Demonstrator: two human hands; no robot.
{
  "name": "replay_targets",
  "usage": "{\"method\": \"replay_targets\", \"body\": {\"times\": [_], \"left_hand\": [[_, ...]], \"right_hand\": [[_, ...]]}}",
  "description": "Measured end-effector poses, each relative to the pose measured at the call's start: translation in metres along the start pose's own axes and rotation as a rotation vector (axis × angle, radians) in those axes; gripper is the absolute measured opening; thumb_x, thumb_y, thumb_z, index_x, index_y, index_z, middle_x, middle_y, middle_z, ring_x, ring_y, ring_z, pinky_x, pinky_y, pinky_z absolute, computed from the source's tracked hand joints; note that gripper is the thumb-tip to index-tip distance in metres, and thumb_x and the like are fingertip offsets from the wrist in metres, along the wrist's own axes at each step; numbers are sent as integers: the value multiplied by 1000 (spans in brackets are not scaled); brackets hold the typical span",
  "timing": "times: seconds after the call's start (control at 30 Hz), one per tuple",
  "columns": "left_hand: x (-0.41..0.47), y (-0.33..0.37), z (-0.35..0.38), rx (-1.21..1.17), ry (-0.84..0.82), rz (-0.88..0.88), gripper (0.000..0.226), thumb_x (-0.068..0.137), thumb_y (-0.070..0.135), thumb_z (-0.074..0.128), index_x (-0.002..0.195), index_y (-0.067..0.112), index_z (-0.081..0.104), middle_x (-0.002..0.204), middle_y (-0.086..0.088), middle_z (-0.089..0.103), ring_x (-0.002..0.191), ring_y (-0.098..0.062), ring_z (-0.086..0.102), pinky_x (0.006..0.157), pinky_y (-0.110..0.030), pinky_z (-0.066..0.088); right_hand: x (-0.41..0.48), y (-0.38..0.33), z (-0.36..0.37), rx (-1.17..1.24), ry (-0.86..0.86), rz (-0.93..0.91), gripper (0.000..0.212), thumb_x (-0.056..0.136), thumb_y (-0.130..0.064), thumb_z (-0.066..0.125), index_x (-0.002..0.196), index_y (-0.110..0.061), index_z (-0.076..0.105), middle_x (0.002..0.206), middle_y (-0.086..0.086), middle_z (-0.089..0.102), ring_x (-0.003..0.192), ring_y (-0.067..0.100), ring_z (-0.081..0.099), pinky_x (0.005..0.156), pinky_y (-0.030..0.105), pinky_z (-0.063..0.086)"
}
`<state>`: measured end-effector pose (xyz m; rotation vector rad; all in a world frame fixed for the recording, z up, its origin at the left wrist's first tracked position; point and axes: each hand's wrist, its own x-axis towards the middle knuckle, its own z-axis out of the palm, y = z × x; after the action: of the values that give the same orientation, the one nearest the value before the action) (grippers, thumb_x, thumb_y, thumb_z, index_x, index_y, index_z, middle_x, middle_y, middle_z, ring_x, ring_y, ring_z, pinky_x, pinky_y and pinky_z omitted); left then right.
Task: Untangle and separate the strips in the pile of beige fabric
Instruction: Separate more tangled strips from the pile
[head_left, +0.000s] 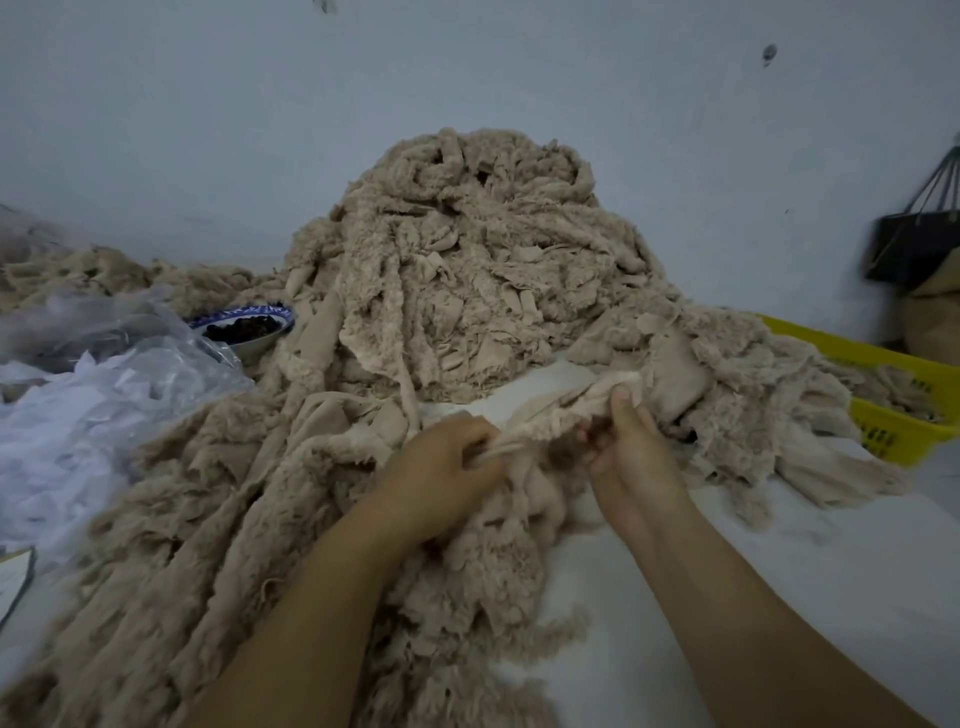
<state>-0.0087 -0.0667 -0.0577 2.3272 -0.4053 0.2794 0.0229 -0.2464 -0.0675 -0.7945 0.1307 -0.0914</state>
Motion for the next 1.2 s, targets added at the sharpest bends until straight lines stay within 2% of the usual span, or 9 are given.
{"method": "replay_targets", "body": {"times": [0.2,0.33,0.43,0.57,0.73,0.83,0.93,1.0,1.2], "left_hand": [[-1,-1,-17,19,756,19,34,77,-8,62,99,15,52,109,-1,39,80,8,39,67,-12,35],[-8,7,-7,88,205,316,8,81,16,71,89,17,68,103,3,52,96,-12,50,82,-22,41],[-11,13,5,-98,-207,192,37,83,59,65,65,27,67,107,27,59,109,2,51,91,-9,36],[-5,10,3,-346,70,44,22,80,60,59,76,42,71,108,23,66,101,1,63,83,-14,46],[-4,5,8,-434,-160,-102,40,77,53,74,112,42,60,106,28,66,90,15,60,74,-7,46],[-2,2,8,-197,145,-153,17,92,19,66,80,28,60,78,7,62,74,-10,59,59,-8,38],[-2,6,-8,9,706,-21,11,92,3,58,98,12,59,112,-1,49,98,-15,54,77,-7,39],[-4,13,-10,71,773,239,15,88,3,56,101,1,63,112,-9,52,100,-14,52,85,-11,43],[-14,28,-1,128,805,460,43,96,23,42,57,6,47,51,-1,44,42,-21,40,38,-37,36]], "right_hand": [[-2,1,0,119,-128,66,8,100,-13,55,105,-11,61,82,3,75,75,12,74,62,22,57],[-2,0,1,130,-129,79,8,101,-10,52,105,-9,59,82,6,72,68,11,71,57,21,58],[0,-4,-2,135,-185,86,14,102,-12,48,113,-7,55,93,15,73,76,17,73,71,28,61],[-2,-4,1,120,-257,77,21,101,-15,49,120,-7,55,94,13,73,80,18,73,70,30,62],[-9,2,4,22,-348,93,31,89,-21,60,118,-10,60,100,9,74,89,17,73,73,29,60],[-11,1,3,-9,-335,74,28,83,-20,66,110,-12,63,96,7,73,82,15,72,66,26,58],[-10,6,1,-49,-307,62,22,91,-14,64,113,-13,63,97,7,75,81,16,73,64,24,58],[-9,7,1,-33,-283,58,15,97,-11,59,111,-14,62,95,7,76,81,17,74,63,24,58],[-1,-3,-2,90,-202,60,10,101,-12,52,108,-14,59,88,5,77,78,15,75,62,25,58]]}}
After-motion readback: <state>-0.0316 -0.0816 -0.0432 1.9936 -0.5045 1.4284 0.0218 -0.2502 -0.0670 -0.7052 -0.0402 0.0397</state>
